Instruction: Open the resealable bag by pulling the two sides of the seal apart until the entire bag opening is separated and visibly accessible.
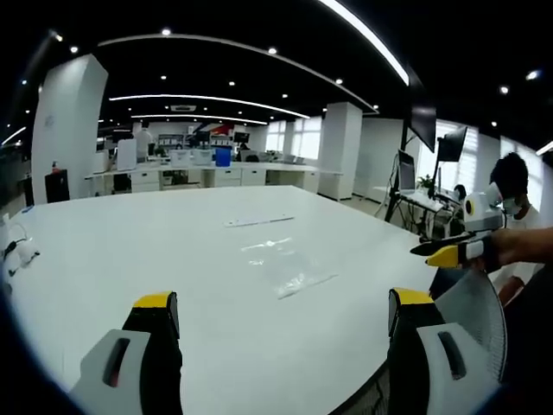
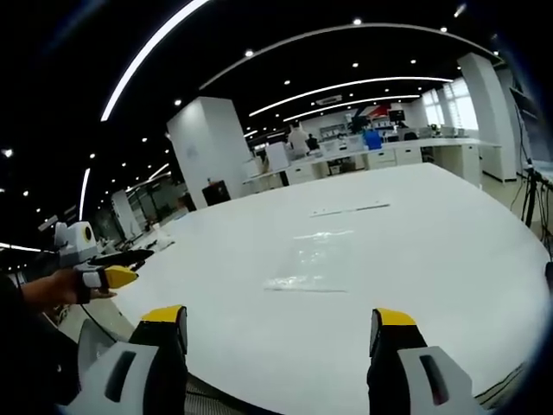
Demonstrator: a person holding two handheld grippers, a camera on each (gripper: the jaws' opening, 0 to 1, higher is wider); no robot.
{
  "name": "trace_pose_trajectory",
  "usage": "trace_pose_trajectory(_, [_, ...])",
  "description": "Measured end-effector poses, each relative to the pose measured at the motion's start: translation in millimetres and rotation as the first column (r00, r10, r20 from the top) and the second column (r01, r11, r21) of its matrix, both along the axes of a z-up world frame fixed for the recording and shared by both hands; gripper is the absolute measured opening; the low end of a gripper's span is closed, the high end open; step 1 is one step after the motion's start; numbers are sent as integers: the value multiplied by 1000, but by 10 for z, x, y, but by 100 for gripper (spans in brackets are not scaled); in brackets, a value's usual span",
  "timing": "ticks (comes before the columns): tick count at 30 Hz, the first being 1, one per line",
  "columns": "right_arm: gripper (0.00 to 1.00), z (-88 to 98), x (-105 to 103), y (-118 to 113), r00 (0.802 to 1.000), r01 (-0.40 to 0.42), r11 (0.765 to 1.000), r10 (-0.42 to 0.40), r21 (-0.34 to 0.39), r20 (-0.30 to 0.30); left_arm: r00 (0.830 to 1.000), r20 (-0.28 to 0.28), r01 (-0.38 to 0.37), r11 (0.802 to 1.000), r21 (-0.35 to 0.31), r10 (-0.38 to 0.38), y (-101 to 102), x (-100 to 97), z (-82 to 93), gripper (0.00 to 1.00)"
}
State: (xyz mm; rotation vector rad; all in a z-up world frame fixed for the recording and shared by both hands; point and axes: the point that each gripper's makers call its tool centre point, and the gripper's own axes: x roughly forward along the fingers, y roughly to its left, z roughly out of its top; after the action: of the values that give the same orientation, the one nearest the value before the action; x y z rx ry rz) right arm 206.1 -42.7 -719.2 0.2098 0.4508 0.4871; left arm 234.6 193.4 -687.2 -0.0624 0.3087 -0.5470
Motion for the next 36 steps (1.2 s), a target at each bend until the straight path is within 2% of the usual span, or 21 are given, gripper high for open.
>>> trace_pose_trajectory(15, [84, -37, 37, 20, 1000, -18, 1000, 18, 9, -10, 1000, -12, -2, 1000, 20, 3, 8, 17, -41, 99])
trace_pose_trajectory(19, [84, -40, 62, 39, 999, -32, 999, 32, 5, -9, 1000, -15, -1, 1000, 22, 1, 2, 26, -45, 99])
trace_pose_trajectory(22, [83, -46, 63, 69, 997, -72, 997, 72, -19, -8, 1000, -12, 4, 1000, 21, -3, -7, 34, -36, 99])
trace_pose_trajectory(36, [83, 29, 303, 110, 995, -97, 993, 98, -60, 12, 999, -36, 18, 1000, 18, -17, -5, 43, -93, 99])
